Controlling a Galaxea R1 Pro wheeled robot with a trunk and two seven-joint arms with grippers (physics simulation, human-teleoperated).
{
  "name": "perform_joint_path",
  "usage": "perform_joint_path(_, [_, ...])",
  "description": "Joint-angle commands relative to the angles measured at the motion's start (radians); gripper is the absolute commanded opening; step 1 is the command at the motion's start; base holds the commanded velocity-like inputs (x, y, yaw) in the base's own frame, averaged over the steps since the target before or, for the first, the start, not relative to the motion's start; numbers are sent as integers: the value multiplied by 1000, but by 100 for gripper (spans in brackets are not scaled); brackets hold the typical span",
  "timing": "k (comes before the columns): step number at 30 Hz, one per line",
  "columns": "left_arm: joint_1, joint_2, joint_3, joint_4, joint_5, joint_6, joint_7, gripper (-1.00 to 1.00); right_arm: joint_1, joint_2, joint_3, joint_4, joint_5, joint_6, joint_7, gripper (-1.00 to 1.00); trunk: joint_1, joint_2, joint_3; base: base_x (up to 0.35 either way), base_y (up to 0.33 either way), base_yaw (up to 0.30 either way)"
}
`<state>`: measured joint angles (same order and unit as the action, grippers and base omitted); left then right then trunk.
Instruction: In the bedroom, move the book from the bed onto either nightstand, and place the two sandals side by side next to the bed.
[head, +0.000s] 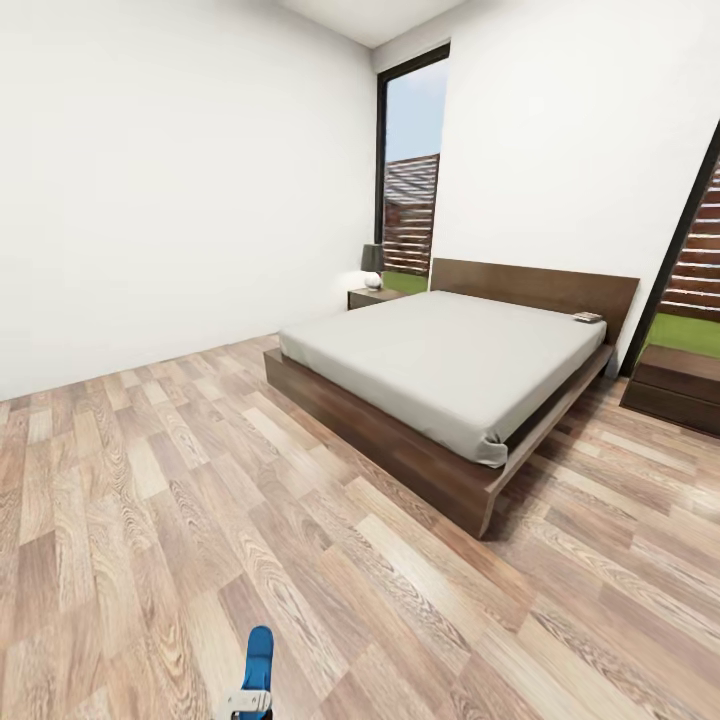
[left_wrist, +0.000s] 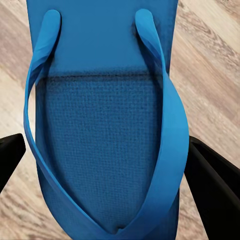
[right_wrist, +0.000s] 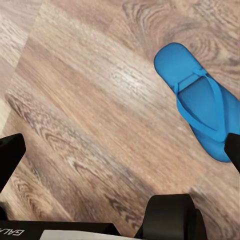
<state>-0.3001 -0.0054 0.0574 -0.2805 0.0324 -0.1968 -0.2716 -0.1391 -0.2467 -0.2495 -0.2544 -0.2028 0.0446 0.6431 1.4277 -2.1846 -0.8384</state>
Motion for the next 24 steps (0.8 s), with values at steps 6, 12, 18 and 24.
perform_joint_path(6, [-1, -1, 7, -11, 6, 3, -10, -100, 0, 0, -3, -4, -7, 5, -20, 100, 0, 0, -1, 0, 0, 0])
perform_joint_path(12, [-10, -27, 8, -69, 8, 49, -9, -100, -2, 1, 3, -77, 8, 16, -276, 100, 0, 0, -1, 0, 0, 0])
perform_joint_path(18, [-16, -35, 9, -361, 27, 290, -28, -100, -2, 1, 4, -172, 126, 23, -469, 100, 0, 0, -1, 0, 0, 0])
perform_joint_path(24, [-16, -31, 11, -483, 117, 412, -170, -100, -3, 1, 4, -195, 153, 38, -482, 100, 0, 0, -1, 0, 0, 0])
